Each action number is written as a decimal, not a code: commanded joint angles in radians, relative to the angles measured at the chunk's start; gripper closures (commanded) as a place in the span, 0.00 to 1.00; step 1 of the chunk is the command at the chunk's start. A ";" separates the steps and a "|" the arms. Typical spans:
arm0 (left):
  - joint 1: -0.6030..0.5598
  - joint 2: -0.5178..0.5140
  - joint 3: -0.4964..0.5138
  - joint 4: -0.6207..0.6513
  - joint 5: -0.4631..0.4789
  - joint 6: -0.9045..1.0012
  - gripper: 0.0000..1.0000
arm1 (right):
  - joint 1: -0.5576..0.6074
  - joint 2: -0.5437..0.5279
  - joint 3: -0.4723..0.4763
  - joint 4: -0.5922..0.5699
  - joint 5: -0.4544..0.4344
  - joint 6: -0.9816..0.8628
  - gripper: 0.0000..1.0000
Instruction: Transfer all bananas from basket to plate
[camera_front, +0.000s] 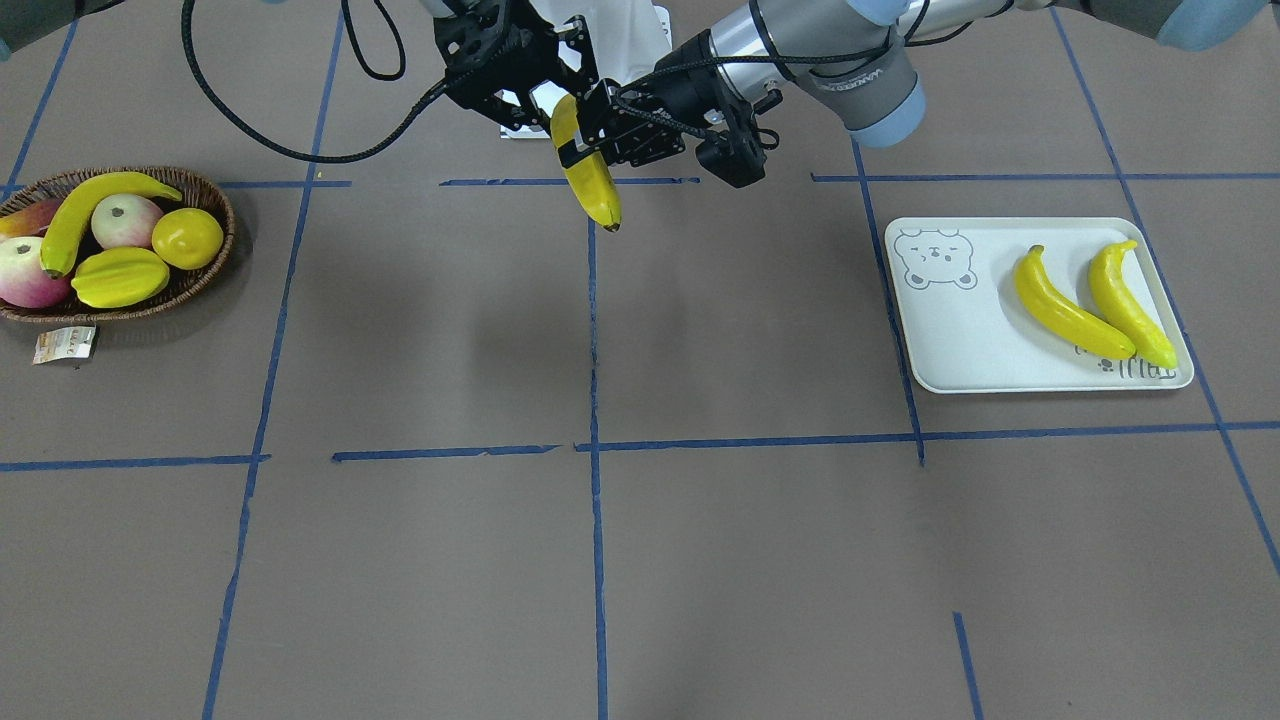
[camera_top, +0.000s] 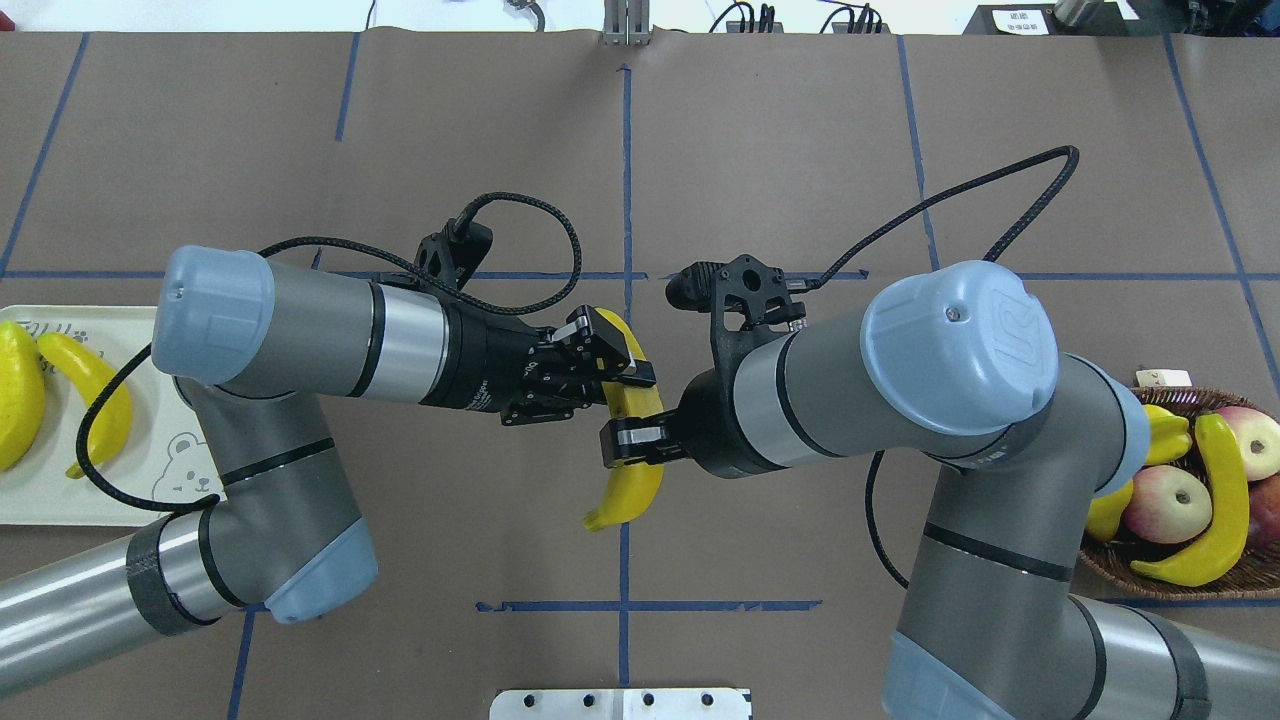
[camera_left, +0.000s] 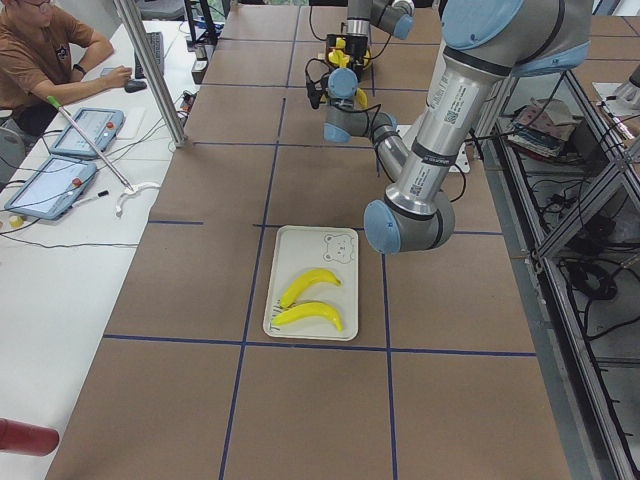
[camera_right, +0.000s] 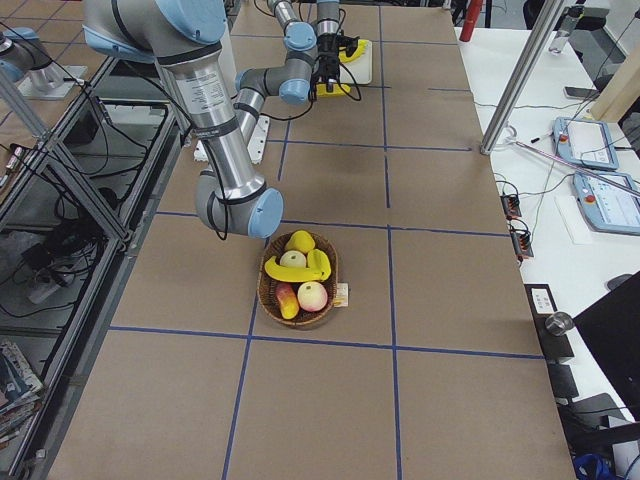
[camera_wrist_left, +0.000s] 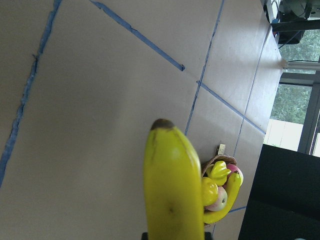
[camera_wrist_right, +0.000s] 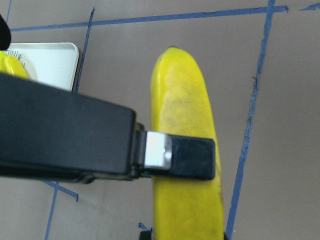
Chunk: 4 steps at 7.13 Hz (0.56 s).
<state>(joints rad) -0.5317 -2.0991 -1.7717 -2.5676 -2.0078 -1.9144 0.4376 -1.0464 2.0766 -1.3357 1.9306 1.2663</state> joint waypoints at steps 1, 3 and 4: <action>-0.002 0.002 0.000 0.001 -0.002 0.000 1.00 | 0.000 0.000 0.010 0.001 0.001 0.041 0.00; -0.010 0.010 0.018 0.055 0.000 0.011 1.00 | 0.001 -0.001 0.025 0.000 -0.002 0.059 0.00; -0.036 0.030 0.017 0.145 -0.002 0.026 1.00 | 0.004 -0.006 0.033 0.000 -0.004 0.067 0.00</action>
<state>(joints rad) -0.5461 -2.0858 -1.7590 -2.5006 -2.0084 -1.9025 0.4397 -1.0485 2.0995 -1.3356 1.9287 1.3225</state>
